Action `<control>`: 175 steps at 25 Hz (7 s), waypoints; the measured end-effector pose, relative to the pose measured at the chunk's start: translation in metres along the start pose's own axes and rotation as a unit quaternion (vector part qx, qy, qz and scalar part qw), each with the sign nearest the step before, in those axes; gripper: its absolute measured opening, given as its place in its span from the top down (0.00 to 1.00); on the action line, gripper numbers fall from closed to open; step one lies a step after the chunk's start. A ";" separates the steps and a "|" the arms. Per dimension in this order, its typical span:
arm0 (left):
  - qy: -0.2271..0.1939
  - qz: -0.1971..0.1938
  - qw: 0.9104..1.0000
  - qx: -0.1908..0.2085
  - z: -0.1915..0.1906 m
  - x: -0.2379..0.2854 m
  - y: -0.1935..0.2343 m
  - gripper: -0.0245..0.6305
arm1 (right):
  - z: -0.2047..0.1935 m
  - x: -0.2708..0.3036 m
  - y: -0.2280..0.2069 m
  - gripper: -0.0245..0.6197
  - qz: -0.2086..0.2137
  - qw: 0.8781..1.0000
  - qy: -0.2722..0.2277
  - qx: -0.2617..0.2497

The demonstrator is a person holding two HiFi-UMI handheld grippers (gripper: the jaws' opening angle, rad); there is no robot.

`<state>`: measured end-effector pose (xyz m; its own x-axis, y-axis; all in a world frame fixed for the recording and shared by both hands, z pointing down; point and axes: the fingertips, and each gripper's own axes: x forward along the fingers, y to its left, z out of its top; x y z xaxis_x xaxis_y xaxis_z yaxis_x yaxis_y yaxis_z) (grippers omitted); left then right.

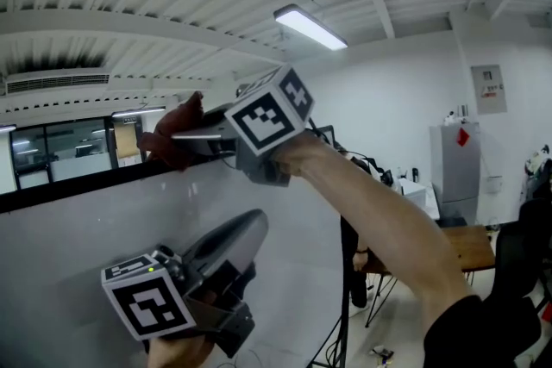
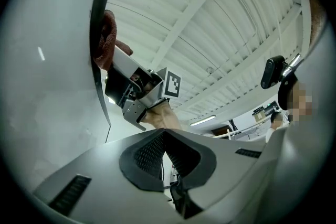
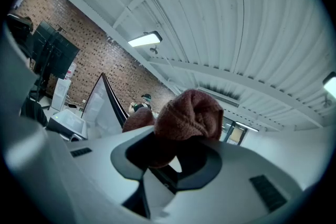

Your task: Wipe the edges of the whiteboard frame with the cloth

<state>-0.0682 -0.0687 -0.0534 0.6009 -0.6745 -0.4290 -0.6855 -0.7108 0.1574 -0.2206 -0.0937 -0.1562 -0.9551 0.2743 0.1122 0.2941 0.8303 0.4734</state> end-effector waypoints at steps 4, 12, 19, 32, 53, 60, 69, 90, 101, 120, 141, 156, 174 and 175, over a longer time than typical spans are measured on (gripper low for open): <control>0.009 0.017 1.000 0.007 -0.021 0.031 0.014 0.98 | -0.012 -0.014 -0.017 0.78 0.019 1.000 -0.011 -0.001; 0.002 0.055 0.998 -0.008 -0.042 0.066 0.049 0.98 | -0.028 -0.031 -0.039 0.78 0.038 0.999 -0.017 -0.017; -0.005 0.058 0.998 -0.012 -0.055 0.097 0.059 0.98 | -0.044 -0.048 -0.062 0.78 0.021 0.999 0.005 -0.031; -0.009 0.066 0.998 -0.015 -0.075 0.151 0.077 0.98 | -0.077 -0.094 -0.126 0.78 -0.019 1.000 0.018 -0.004; -0.015 -0.081 0.994 -0.074 -0.079 0.194 0.113 0.98 | -0.119 -0.112 -0.196 0.78 -0.112 0.987 0.109 -0.024; -0.009 -0.110 0.990 -0.085 -0.085 0.205 0.124 0.98 | -0.136 -0.132 -0.218 0.78 -0.139 0.983 0.115 -0.014; 0.009 -0.109 0.990 -0.091 -0.107 0.221 0.145 0.98 | -0.161 -0.154 -0.249 0.78 -0.160 0.982 0.102 0.002; 0.003 -0.002 0.998 -0.062 -0.165 0.369 0.251 0.98 | -0.236 -0.251 -0.370 0.78 -0.086 0.994 0.060 -0.019; 0.013 0.032 0.997 -0.066 -0.174 0.365 0.287 0.98 | -0.243 -0.244 -0.390 0.78 -0.081 0.996 0.028 -0.013; 0.038 -0.014 0.997 -0.072 -0.188 0.360 0.297 0.98 | -0.258 -0.272 -0.408 0.78 -0.152 0.988 0.021 -0.017; 0.040 0.091 0.993 -0.064 -0.250 0.382 0.365 0.98 | -0.333 -0.280 -0.428 0.78 0.066 0.938 -0.246 0.236; 0.090 0.092 0.989 -0.073 -0.289 0.372 0.370 0.98 | -0.383 -0.277 -0.389 0.79 0.090 0.941 -0.226 0.237; 0.126 0.095 0.981 -0.114 -0.340 0.341 0.373 0.98 | -0.479 -0.245 -0.333 0.79 0.130 0.923 -0.193 0.307; 0.128 0.094 0.981 -0.111 -0.343 0.341 0.375 0.98 | -0.485 -0.244 -0.331 0.79 0.131 0.923 -0.189 0.308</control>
<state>0.0212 -0.6335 0.1645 0.5753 -0.8057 -0.1410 -0.7044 -0.5756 0.4153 -0.1027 -0.6706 0.0834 -0.8012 0.5578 -0.2167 0.5896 0.7977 -0.1268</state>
